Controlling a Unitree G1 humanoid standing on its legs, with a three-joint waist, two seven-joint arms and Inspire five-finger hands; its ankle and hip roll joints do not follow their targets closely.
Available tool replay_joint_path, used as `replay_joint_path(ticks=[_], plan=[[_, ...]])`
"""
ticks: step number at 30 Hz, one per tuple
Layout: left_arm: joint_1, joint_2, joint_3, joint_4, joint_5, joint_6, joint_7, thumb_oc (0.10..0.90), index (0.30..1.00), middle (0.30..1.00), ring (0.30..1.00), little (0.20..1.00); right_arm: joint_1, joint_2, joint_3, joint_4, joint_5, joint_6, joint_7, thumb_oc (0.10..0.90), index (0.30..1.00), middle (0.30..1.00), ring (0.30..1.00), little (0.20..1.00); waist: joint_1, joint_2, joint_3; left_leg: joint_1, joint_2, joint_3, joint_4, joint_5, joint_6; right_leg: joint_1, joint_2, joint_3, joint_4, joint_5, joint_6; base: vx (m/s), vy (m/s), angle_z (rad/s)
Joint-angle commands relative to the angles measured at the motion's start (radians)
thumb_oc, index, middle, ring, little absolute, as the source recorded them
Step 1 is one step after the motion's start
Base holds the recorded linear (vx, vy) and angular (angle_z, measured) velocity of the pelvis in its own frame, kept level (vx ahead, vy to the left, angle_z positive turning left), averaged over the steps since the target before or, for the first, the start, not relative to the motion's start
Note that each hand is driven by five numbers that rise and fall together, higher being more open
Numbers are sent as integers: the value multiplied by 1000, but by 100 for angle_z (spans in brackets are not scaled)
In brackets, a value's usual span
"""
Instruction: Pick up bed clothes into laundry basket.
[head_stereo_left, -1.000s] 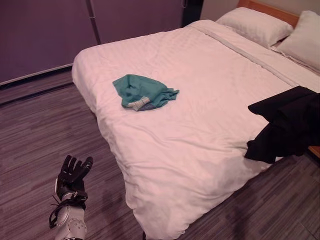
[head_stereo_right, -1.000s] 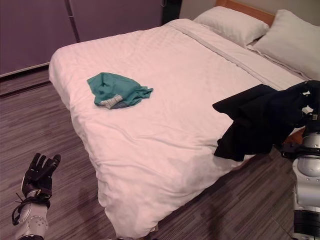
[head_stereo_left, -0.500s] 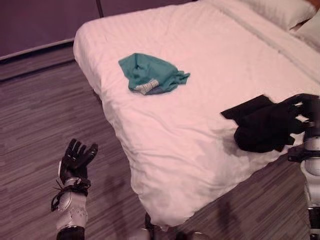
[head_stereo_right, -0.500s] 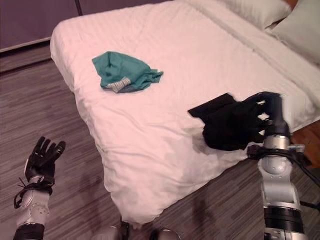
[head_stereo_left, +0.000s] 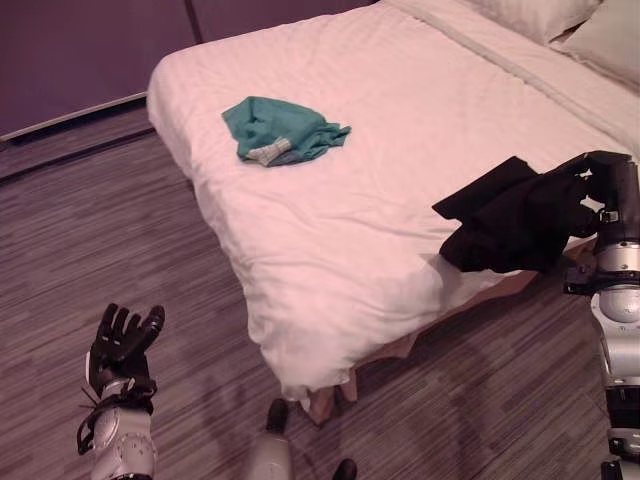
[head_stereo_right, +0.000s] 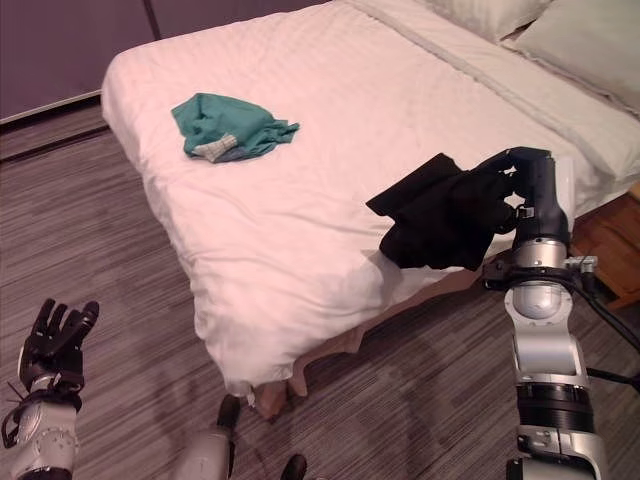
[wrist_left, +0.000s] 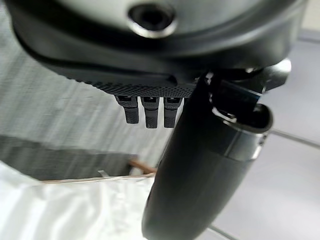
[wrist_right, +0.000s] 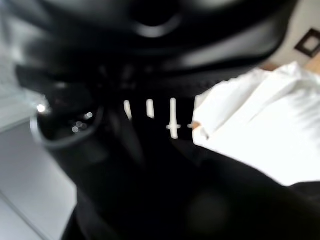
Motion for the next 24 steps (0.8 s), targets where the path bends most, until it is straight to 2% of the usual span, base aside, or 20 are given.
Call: replay_joint_path(ticks=[1, 4, 7, 8, 10, 12, 14, 15, 16, 19, 20, 21, 22, 23, 24], plan=[[-78, 97, -56, -134, 43, -113, -3, 800, 900, 900, 900, 900, -75, -116, -74, -83, 39, -101, -66, 400, 300, 300, 300, 300, -40, -25, -133, 4, 14, 51, -27, 19, 68, 40, -77, -15, -24, 59, 146, 17, 239, 52], [-106, 114, -68, -144, 55, -117, 10, 800, 900, 900, 900, 900, -63, -134, -92, -61, 66, -106, -75, 400, 300, 300, 300, 300, -59, -17, -156, 26, 81, 93, -111, 71, 33, 61, -87, -46, -31, 55, 163, 52, 168, 66], [-131, 130, -82, -155, 70, -118, 20, 800, 900, 900, 900, 900, -60, -135, -96, -58, 69, -105, -79, 400, 300, 300, 300, 300, -61, -17, -160, 30, 88, 106, -132, 88, 24, 72, -98, -63, -39, 64, 174, 65, 147, 10], [-146, 154, -83, -157, 74, -118, 18, 800, 900, 900, 900, 900, -61, -129, -91, -58, 72, -101, -75, 400, 300, 300, 300, 300, -58, -16, -165, 41, 73, 104, -112, 49, 23, 88, -116, -68, -51, 74, 190, 101, 275, 7], [-156, 172, -86, -159, 84, -118, 23, 800, 900, 900, 900, 900, -65, -115, -86, -57, 71, -99, -76, 400, 300, 300, 300, 300, -55, -16, -174, 39, 55, 102, -95, 14, 33, 94, -138, -68, -58, 83, 201, 102, 289, 4], [-165, 183, -89, -148, 87, -116, 27, 800, 900, 900, 900, 900, -83, -83, -65, -58, 76, -98, -81, 400, 300, 300, 300, 300, -49, -21, -165, 34, 21, 86, -41, -60, 51, 92, -180, -46, -43, 85, 220, 89, 318, 0], [-172, 198, -79, -147, 86, -121, 35, 800, 900, 900, 900, 900, -81, -56, -61, -59, 82, -97, -81, 400, 300, 300, 300, 300, -49, -22, -160, 28, -14, 97, -22, -94, 76, 75, -223, -32, -18, 123, 236, 53, 288, 0], [-172, 200, -78, -147, 86, -122, 35, 800, 900, 900, 900, 900, -81, -54, -62, -61, 82, -96, -82, 400, 300, 300, 300, 300, -49, -26, -160, 27, -18, 99, -20, -97, 80, 73, -228, -30, -17, 124, 240, 79, 357, -10], [-176, 212, -78, -152, 88, -121, 38, 800, 900, 900, 900, 900, -81, -29, -49, -69, 84, -92, -77, 400, 300, 300, 300, 300, -49, -21, -155, 51, -56, 109, -35, -127, 111, 41, -276, -16, 54, 151, 257, 58, 373, -6], [-184, 229, -78, -157, 91, -116, 41, 800, 900, 900, 900, 900, -81, 7, -33, -71, 104, -89, -69, 400, 300, 300, 300, 300, -60, -10, -127, 98, -110, 132, -86, -136, 168, -63, -339, 36, 271, 219, 256, 23, 417, -15], [-184, 229, -77, -157, 91, -116, 41, 800, 900, 900, 900, 900, -82, 8, -33, -71, 104, -89, -69, 400, 300, 300, 300, 300, -58, -12, -128, 97, -111, 135, -88, -134, 169, -67, -341, 39, 274, 219, 256, 49, 335, -14], [-196, 245, -94, -154, 111, -104, 51, 800, 900, 900, 900, 900, -60, 14, -34, -67, 112, -81, -57, 400, 300, 300, 300, 300, -95, -1, -104, 137, -128, 114, -121, -136, 184, -128, -274, 108, 375, 199, 251, 98, 293, -19], [-204, 246, -105, -156, 121, -97, 51, 800, 900, 900, 900, 900, -42, 12, -43, -63, 119, -77, -51, 400, 300, 300, 300, 300, -118, 0, -100, 158, -136, 102, -147, -134, 188, -166, -214, 147, 389, 163, 243, 90, 283, -12], [-205, 246, -106, -157, 122, -96, 52, 800, 900, 900, 900, 900, -41, 11, -44, -64, 119, -77, -50, 400, 300, 300, 300, 300, -116, 1, -101, 157, -134, 104, -152, -128, 188, -170, -212, 146, 390, 165, 238, 104, 163, 23], [-205, 237, -123, -159, 136, -88, 54, 800, 900, 900, 900, 900, -17, 3, -67, -59, 132, -77, -51, 400, 300, 300, 300, 300, -144, 0, -100, 176, -149, 85, -172, -127, 191, -214, -128, 185, 358, 128, 223, 113, 116, 47]])
